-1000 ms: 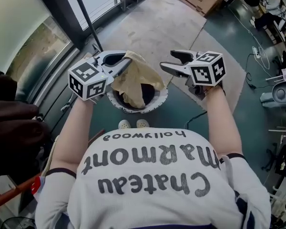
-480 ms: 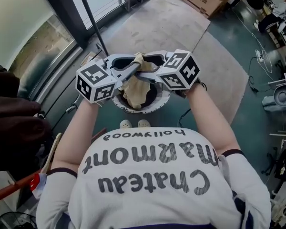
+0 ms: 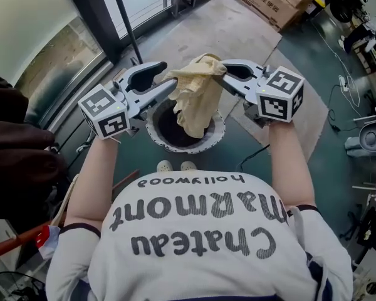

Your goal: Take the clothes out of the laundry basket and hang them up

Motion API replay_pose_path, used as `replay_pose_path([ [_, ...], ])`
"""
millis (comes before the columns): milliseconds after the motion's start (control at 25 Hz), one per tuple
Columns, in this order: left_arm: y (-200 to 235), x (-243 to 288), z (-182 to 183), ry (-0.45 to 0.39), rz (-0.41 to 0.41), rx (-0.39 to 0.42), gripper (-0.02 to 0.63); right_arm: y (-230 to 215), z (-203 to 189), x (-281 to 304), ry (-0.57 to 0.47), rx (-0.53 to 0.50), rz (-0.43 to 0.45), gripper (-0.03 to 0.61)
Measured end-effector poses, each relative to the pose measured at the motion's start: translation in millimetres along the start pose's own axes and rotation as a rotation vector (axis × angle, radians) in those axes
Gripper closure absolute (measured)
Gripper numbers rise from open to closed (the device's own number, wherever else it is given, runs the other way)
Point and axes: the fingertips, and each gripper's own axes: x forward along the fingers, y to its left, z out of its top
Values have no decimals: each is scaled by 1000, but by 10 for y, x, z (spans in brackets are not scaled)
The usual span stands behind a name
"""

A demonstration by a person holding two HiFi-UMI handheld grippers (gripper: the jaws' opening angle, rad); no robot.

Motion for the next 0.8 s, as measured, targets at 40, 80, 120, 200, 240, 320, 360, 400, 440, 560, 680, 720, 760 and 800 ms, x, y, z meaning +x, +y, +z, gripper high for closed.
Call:
replay_pose_path([
  [40, 41, -57, 4, 2, 20, 11, 423, 64, 146, -107, -53, -10, 50, 531],
  [80, 77, -102, 2, 6, 37, 23, 431, 131, 284, -216, -96, -20, 100, 531],
  [120, 102, -128, -5, 10, 47, 36, 433, 192, 412, -323, -131, -32, 142, 531],
  [200, 122, -132, -44, 17, 48, 62, 437, 279, 636, -510, -171, -73, 192, 531],
  [240, 129, -124, -85, 22, 48, 74, 446, 310, 734, -586, -181, -100, 203, 529],
  [320, 157, -120, -228, 49, 50, 69, 507, 356, 920, -730, -205, -152, 218, 529],
  [360, 162, -118, -316, 67, 46, 49, 564, 373, 1011, -807, -223, -171, 224, 529],
  [400, 144, -106, -405, 83, 33, 26, 591, 383, 1097, -885, -242, -184, 226, 529],
  [440, 95, -77, -485, 93, 6, 4, 591, 387, 1172, -955, -261, -196, 222, 529],
  [560, -167, 127, -631, 81, -95, -45, 589, 390, 1301, -1057, -298, -210, 202, 529],
  [680, -479, 500, -691, 65, -163, -74, 232, 409, 1292, -1006, -307, -194, 203, 529],
  [720, -596, 624, -708, 70, -191, -77, 218, 416, 1263, -971, -299, -189, 205, 529],
  [760, -701, 730, -715, 78, -219, -79, 219, 409, 1226, -934, -288, -184, 201, 529],
  [800, -777, 811, -714, 87, -236, -74, 219, 378, 1186, -900, -276, -177, 186, 529],
])
